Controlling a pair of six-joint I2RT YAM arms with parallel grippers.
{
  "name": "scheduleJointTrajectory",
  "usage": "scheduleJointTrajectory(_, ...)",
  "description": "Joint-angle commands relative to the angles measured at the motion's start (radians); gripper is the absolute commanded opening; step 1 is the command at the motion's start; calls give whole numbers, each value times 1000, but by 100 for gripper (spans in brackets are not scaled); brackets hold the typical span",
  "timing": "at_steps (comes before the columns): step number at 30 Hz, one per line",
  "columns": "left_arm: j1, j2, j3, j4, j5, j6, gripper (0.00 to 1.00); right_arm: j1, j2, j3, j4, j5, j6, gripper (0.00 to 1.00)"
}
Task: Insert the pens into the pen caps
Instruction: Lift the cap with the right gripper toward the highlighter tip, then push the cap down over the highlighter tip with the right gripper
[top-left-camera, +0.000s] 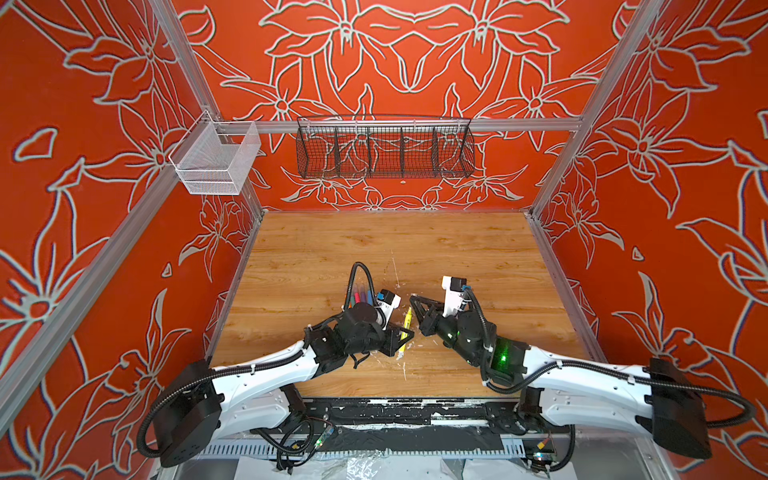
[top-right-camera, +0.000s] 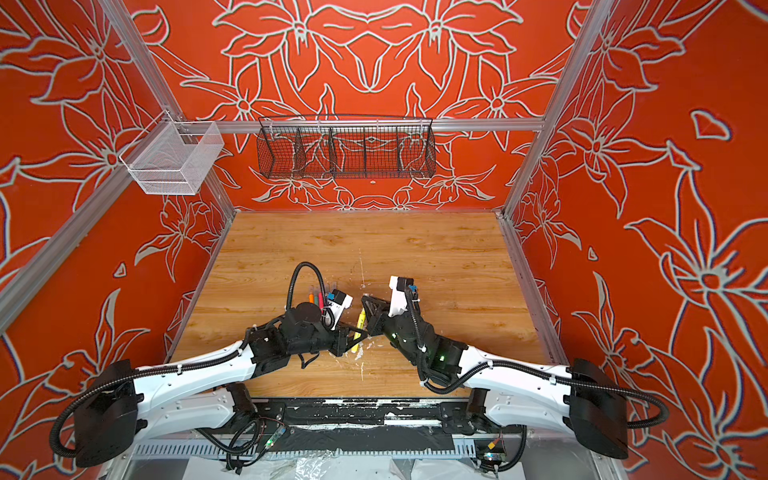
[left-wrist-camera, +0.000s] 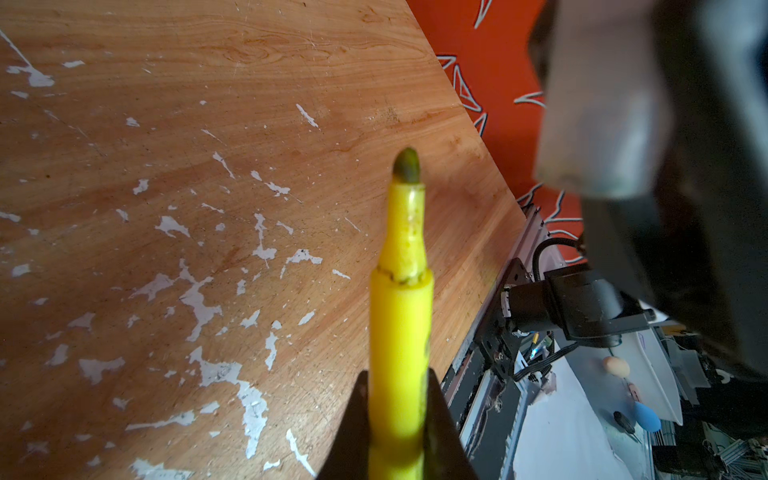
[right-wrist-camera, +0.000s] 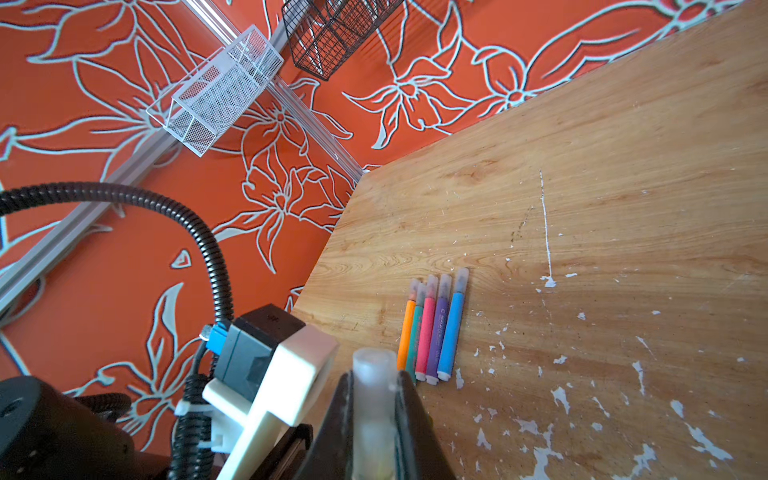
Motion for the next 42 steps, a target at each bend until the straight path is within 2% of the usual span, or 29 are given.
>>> scheduleJointTrajectory(1,-5,-1,-5,29,10,-9,0,4,22,-9,40,56,-14,0)
scheduleJointTrajectory(30,-5,-23,-10,15,4,-3,0,3,124,16,61,119,-35,0)
scheduleJointTrajectory(42,-5,-17,-10,17,1,-2,0,4,144,-8,124,142,-13,0)
